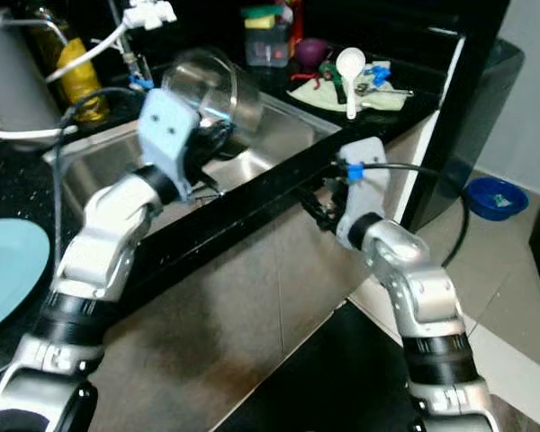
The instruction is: Kitchen organization
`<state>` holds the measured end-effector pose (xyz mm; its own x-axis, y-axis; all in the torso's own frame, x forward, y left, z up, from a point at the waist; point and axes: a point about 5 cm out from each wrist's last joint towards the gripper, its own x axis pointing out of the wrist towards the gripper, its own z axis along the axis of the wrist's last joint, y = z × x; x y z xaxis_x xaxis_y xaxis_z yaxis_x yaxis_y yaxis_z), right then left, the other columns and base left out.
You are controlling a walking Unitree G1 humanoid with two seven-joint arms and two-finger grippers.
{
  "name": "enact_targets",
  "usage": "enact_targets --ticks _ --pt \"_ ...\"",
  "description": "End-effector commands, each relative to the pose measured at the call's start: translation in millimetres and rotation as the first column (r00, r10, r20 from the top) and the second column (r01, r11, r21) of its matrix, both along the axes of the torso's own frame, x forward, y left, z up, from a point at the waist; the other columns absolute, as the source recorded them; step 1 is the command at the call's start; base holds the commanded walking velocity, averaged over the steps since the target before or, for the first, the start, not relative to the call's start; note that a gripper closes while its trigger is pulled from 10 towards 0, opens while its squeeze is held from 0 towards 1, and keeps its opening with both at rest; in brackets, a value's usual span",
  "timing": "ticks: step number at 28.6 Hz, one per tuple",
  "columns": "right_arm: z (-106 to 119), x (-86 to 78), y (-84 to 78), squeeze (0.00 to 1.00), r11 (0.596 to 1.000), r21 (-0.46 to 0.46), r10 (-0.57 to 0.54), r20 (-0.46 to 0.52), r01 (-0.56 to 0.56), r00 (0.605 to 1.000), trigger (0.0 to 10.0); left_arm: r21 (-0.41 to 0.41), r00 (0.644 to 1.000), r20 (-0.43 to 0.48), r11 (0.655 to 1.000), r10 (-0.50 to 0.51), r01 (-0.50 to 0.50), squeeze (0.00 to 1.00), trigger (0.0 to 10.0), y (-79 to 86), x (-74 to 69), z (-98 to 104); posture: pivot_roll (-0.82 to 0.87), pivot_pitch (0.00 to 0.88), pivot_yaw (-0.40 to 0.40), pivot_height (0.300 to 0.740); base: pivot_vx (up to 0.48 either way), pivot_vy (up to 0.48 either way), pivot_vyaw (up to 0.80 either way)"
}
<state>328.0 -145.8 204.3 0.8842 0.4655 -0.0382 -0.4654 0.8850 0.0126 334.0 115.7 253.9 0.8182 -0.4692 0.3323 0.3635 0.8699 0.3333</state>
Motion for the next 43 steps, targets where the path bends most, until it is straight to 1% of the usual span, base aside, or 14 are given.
enact_targets --ticks 1,4,6,10,17,22,28,34,35,36,40,43 --pt "-1.0 1.4 4.4 0.00 1.000 -0.011 0.012 0.003 -0.012 1.000 10.0 -0.019 0.999 -0.010 0.999 0.033 -0.033 0.00 10.0 3.4 -1.2 -0.6 -0.02 0.000 0.019 0.740 0.000 0.000 0.00" --pt "-0.8 3.6 7.1 0.00 1.000 -0.006 0.016 0.007 -0.016 1.000 10.0 -0.033 0.998 -0.029 0.998 0.052 -0.053 0.00 10.0 4.4 -3.3 -2.7 -0.01 0.000 0.016 0.740 0.000 0.000 0.00" --pt "-0.7 4.8 10.3 0.00 1.000 -0.001 0.021 0.011 -0.021 1.000 10.0 -0.051 0.997 -0.042 0.996 0.068 -0.070 0.00 10.0 6.3 -4.8 -3.4 -0.01 0.000 0.014 0.740 0.298 0.000 0.00" --pt "-0.5 6.4 12.3 0.00 1.000 0.007 0.024 0.018 -0.024 1.000 10.0 -0.059 0.996 -0.047 0.995 0.077 -0.080 0.00 10.0 6.2 -6.1 -0.3 -0.01 0.000 0.013 0.740 0.319 0.000 0.00" --pt "1.3 8.1 11.8 0.00 1.000 0.019 0.018 0.028 -0.018 0.999 10.0 -0.079 0.998 -0.048 0.996 0.038 -0.041 0.00 10.0 -2.7 -8.3 5.1 -0.01 0.000 0.014 0.740 0.321 0.000 0.00" --pt "2.7 9.0 11.4 0.00 0.999 0.032 0.016 0.031 -0.017 0.999 10.0 -0.103 0.999 -0.037 0.994 -0.024 0.020 0.00 10.0 -15.8 -12.1 10.4 -0.02 0.000 0.010 0.740 0.313 0.000 0.00" --pt "2.9 9.3 11.4 0.00 0.999 0.031 0.016 0.033 -0.017 0.999 10.0 -0.103 0.997 -0.017 0.992 -0.070 0.068 0.00 10.0 -25.1 -17.1 13.8 -0.02 0.000 0.007 0.740 0.000 0.000 0.00" --pt "2.8 9.7 12.1 0.00 0.999 0.030 0.018 0.033 -0.019 0.999 10.0 -0.077 0.993 -0.068 0.993 -0.095 0.090 0.00 10.0 -32.6 -15.4 7.2 -0.01 0.000 0.003 0.740 0.000 0.000 0.00" --pt "2.7 9.8 12.1 0.00 0.999 0.029 0.018 0.031 -0.019 0.999 10.0 -0.068 0.988 -0.089 0.990 -0.129 0.123 0.00 10.0 -37.5 -15.9 4.2 -0.01 0.000 0.003 0.740 0.000 0.000 0.00" --pt "2.7 9.8 12.1 0.00 0.999 0.029 0.018 0.031 -0.019 0.999 10.0 -0.068 0.988 -0.089 0.990 -0.129 0.123 0.00 10.0 -37.5 -15.9 4.2 -0.01 0.000 0.003 0.740 0.000 0.000 0.00" --pt "1.5 10.2 12.4 0.00 1.000 0.016 0.019 0.022 -0.019 1.000 10.0 -0.048 0.968 -0.119 0.975 -0.221 0.217 0.00 10.0 -52.4 -20.5 -0.3 -0.02 0.000 0.004 0.740 0.000 0.000 -0.20" --pt "1.0 10.1 12.6 0.00 1.000 0.016 0.019 0.018 -0.020 1.000 10.0 -0.047 0.966 -0.122 0.973 -0.230 0.226 0.00 10.0 -55.3 -20.7 -1.0 -0.02 0.000 0.005 0.740 0.000 0.000 -0.80"
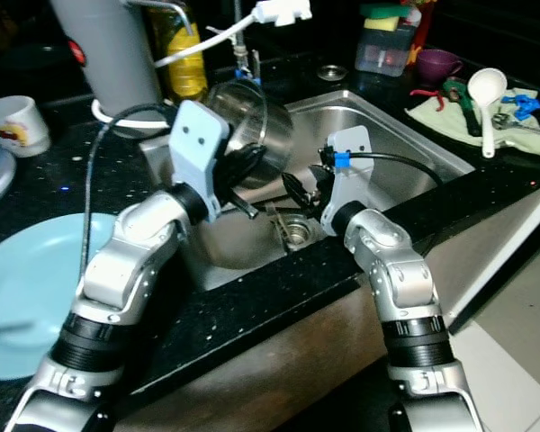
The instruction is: Kitchen organization
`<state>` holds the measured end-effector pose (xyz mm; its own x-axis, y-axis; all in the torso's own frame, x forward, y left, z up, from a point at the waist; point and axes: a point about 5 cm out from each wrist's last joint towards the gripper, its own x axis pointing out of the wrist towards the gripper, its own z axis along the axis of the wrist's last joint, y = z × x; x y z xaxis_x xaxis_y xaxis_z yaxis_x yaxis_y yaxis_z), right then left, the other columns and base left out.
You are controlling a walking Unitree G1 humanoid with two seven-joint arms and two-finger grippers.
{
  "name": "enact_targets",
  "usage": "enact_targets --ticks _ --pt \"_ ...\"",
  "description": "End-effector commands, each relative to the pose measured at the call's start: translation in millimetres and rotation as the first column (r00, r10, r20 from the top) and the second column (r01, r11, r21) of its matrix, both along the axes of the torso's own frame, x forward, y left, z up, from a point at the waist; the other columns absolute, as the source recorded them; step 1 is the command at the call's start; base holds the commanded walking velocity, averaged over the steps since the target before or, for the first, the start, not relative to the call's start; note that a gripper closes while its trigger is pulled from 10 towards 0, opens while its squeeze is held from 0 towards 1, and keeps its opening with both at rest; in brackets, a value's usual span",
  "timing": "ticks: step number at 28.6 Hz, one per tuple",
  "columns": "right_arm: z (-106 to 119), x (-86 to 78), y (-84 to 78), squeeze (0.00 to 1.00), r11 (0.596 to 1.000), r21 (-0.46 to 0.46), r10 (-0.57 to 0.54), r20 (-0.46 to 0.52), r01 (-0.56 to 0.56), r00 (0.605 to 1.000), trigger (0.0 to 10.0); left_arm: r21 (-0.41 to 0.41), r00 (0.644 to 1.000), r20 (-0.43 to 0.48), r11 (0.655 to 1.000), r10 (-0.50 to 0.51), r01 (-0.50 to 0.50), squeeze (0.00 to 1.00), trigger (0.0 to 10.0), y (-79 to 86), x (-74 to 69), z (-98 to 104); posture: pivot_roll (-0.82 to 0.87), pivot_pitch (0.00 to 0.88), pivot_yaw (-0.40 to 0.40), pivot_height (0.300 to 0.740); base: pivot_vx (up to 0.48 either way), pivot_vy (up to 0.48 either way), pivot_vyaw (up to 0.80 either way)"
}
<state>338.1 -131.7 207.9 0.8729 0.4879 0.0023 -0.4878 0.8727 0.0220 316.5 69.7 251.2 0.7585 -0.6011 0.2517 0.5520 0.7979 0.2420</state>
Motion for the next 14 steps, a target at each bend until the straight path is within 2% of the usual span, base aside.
enact_targets --ticks 1,3,9,12,14 --pt "-2.7 -0.1 -1.5 0.00 1.000 -0.011 -0.006 -0.015 0.005 1.000 10.0 0.005 0.999 0.000 0.999 -0.049 0.049 0.00 10.0 -10.4 -2.5 1.3 -0.02 0.000 0.008 0.740 0.000 0.000 -0.80" --pt "-2.4 -0.4 -1.6 0.00 1.000 -0.006 -0.006 -0.010 0.006 1.000 10.0 0.005 0.999 -0.007 0.999 -0.032 0.032 0.00 10.0 -10.2 0.6 0.4 -0.03 0.000 0.009 0.740 0.000 0.000 -0.80" --pt "-1.7 -0.7 -1.6 0.00 1.000 -0.002 -0.008 -0.001 0.008 1.000 10.0 -0.069 0.997 -0.069 0.997 0.018 -0.023 0.00 10.0 -2.5 9.0 -1.2 -0.03 0.000 0.012 0.740 0.000 0.000 0.00" --pt "-2.1 -0.9 -1.3 0.00 1.000 -0.002 -0.005 -0.001 0.005 1.000 10.0 -0.100 0.995 -0.086 0.993 0.051 -0.060 0.00 10.0 1.9 10.7 -1.8 -0.03 0.000 0.013 0.740 0.000 -0.417 0.00" --pt "-2.6 -1.5 -0.7 0.00 1.000 -0.001 -0.002 -0.002 0.002 1.000 10.0 -0.077 0.993 -0.086 0.993 0.081 -0.088 0.00 10.0 3.6 12.2 -4.3 -0.03 0.000 0.013 0.740 0.000 -0.435 0.00"
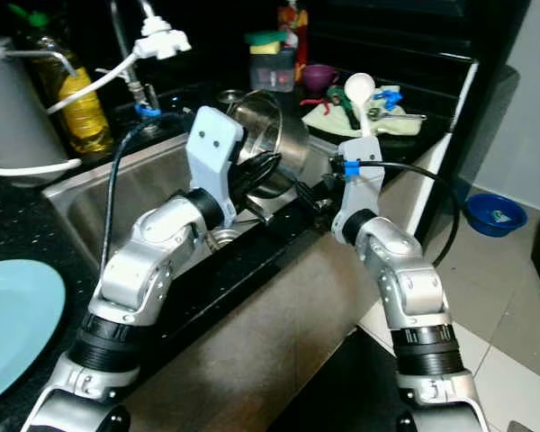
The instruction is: Kitchen organization
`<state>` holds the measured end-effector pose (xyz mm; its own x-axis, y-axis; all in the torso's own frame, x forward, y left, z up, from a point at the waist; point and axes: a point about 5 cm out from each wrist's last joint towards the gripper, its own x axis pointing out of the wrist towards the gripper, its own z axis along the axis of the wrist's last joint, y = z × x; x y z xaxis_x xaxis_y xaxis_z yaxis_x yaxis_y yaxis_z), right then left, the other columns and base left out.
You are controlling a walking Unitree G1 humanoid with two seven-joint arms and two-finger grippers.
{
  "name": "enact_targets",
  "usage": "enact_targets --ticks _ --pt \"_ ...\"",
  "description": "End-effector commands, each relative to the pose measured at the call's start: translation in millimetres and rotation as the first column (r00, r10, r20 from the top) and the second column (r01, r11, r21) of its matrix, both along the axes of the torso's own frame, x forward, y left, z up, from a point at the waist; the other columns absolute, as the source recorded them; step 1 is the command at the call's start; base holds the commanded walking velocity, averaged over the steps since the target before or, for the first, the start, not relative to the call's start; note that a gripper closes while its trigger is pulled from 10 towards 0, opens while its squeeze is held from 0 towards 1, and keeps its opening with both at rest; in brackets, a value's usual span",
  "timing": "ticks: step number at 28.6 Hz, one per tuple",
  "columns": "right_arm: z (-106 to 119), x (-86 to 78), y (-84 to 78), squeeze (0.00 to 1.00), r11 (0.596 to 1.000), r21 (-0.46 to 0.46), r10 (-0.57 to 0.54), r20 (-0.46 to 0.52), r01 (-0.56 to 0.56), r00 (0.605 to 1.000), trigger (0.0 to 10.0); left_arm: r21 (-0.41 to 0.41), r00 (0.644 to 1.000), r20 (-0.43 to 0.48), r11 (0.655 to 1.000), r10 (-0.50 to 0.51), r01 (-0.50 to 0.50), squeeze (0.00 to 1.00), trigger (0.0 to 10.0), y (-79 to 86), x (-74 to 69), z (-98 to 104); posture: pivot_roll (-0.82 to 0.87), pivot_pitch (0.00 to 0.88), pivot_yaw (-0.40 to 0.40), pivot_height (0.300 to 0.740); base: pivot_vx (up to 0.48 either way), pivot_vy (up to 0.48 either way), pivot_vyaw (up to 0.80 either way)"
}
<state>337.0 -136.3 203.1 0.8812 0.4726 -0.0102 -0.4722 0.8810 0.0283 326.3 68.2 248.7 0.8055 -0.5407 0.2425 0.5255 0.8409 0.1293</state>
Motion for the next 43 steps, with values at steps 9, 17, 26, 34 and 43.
enact_targets --ticks 9,17,26,34,43 --pt "0.6 -1.5 6.0 0.00 1.000 -0.003 0.028 0.008 -0.028 1.000 10.0 -0.039 0.988 -0.021 0.987 0.155 -0.156 0.00 10.0 23.7 13.2 -0.7 -0.02 0.000 0.013 0.740 0.000 -0.049 0.00" --pt "-0.4 -2.7 4.0 0.00 1.000 -0.012 0.025 0.004 -0.025 1.000 10.0 -0.080 0.949 -0.041 0.946 0.313 -0.315 0.00 10.0 59.8 29.5 4.6 -0.03 0.000 0.014 0.740 0.000 0.000 0.00" --pt "-0.9 -2.8 4.0 0.00 0.999 -0.018 0.028 0.001 -0.028 1.000 10.0 -0.152 0.912 -0.183 0.906 0.367 -0.395 0.00 10.0 84.1 44.3 -9.2 -0.03 0.000 0.008 0.740 0.000 0.000 0.00" --pt "-0.1 -3.8 1.5 0.00 0.999 -0.028 0.024 0.001 -0.024 1.000 10.0 -0.018 0.825 -0.434 0.912 0.361 -0.409 0.00 10.0 87.8 53.8 -50.7 -0.04 0.000 0.009 0.740 0.000 0.000 0.00" --pt "0.0 -4.9 0.6 0.00 0.999 -0.033 0.026 -0.002 -0.026 1.000 10.0 0.035 0.668 -0.663 0.905 0.338 -0.423 0.00 10.0 90.5 50.5 -86.1 -0.04 0.000 0.008 0.740 0.000 0.000 0.00"
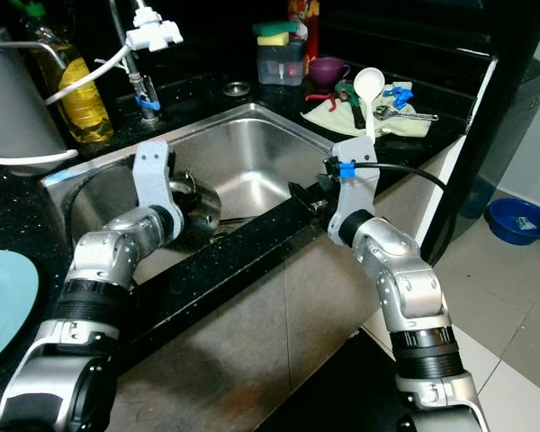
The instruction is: Kitchen organization
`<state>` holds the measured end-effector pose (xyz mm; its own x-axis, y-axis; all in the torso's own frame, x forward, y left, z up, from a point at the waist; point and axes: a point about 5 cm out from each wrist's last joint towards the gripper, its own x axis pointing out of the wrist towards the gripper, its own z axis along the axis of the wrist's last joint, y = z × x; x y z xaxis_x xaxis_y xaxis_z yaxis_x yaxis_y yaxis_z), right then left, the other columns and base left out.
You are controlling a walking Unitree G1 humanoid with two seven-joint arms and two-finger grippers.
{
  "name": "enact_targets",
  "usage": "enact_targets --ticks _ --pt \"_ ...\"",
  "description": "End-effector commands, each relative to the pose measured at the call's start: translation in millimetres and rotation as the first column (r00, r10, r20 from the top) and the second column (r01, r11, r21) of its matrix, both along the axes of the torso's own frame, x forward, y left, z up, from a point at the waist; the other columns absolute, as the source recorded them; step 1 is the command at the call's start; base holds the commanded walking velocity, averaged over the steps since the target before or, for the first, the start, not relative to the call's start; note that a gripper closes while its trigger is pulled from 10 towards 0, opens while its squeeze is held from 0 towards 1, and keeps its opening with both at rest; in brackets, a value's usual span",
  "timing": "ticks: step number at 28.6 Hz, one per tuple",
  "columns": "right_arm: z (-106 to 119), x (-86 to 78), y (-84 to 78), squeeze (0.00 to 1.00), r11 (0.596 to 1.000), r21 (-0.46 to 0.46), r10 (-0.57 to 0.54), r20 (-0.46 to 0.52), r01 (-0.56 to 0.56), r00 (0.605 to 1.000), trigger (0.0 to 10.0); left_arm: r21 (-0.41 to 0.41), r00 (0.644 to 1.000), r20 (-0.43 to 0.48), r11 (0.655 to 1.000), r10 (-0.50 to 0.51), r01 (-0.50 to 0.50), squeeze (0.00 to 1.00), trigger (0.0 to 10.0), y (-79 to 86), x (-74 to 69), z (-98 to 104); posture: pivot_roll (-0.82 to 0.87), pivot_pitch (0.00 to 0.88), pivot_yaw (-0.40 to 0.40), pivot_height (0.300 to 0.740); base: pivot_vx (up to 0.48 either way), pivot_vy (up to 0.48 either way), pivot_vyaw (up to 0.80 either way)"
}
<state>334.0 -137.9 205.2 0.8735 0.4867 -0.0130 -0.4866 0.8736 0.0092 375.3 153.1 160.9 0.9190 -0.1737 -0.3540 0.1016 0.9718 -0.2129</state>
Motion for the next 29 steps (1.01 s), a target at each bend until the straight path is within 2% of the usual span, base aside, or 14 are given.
enact_targets --ticks 1,4,9,16,17,22,25,29 --pt "-1.9 -1.8 2.3 0.00 1.000 -0.015 0.010 -0.008 -0.010 1.000 10.0 -0.015 0.998 -0.047 0.999 0.040 -0.041 0.00 10.0 6.5 1.2 -1.4 -0.04 0.000 0.008 0.740 0.000 0.000 0.00" --pt "-2.1 -2.0 2.6 0.00 1.000 -0.017 0.012 -0.008 -0.012 1.000 10.0 -0.027 0.979 -0.163 0.992 0.119 -0.125 0.00 10.0 10.3 -1.8 -14.5 -0.04 0.000 0.008 0.740 0.000 0.000 0.00" --pt "-2.4 -5.2 9.1 0.00 0.999 -0.017 0.047 -0.004 -0.047 0.999 10.0 -0.081 0.945 -0.297 0.983 0.134 -0.165 0.00 10.0 7.2 -8.7 -34.3 -0.04 0.000 0.008 0.740 0.000 0.000 0.00" --pt "0.6 -11.4 16.5 0.00 0.991 -0.005 0.131 0.016 -0.131 0.991 10.0 -0.112 0.934 -0.336 0.980 0.119 -0.165 0.00 10.0 6.4 -10.3 -37.6 -0.04 0.000 0.008 0.740 0.000 0.000 0.00" --pt "3.2 -15.8 21.0 0.00 0.982 0.003 0.187 0.031 -0.187 0.982 10.0 -0.114 0.931 -0.343 0.979 0.123 -0.172 0.00 10.0 6.9 -10.3 -37.8 -0.04 0.000 0.008 0.740 0.000 0.000 0.00" --pt "6.4 -23.2 26.9 0.00 0.963 0.023 0.267 0.051 -0.268 0.962 10.0 -0.111 0.931 -0.343 0.979 0.125 -0.172 0.00 10.0 6.8 -9.8 -37.2 -0.04 0.000 0.007 0.740 0.000 0.000 0.00" --pt "8.1 -31.1 32.0 0.00 0.938 0.017 0.345 0.062 -0.346 0.937 10.0 -0.107 0.933 -0.340 0.981 0.119 -0.164 0.00 10.0 6.2 -9.7 -36.9 -0.04 0.000 0.006 0.740 0.000 0.000 0.00" --pt "6.8 -33.4 32.5 0.00 0.931 -0.012 0.364 0.055 -0.364 0.930 10.0 -0.106 0.935 -0.338 0.982 0.110 -0.154 0.00 10.0 5.8 -9.9 -36.7 -0.04 0.000 0.005 0.740 0.000 0.000 0.00"
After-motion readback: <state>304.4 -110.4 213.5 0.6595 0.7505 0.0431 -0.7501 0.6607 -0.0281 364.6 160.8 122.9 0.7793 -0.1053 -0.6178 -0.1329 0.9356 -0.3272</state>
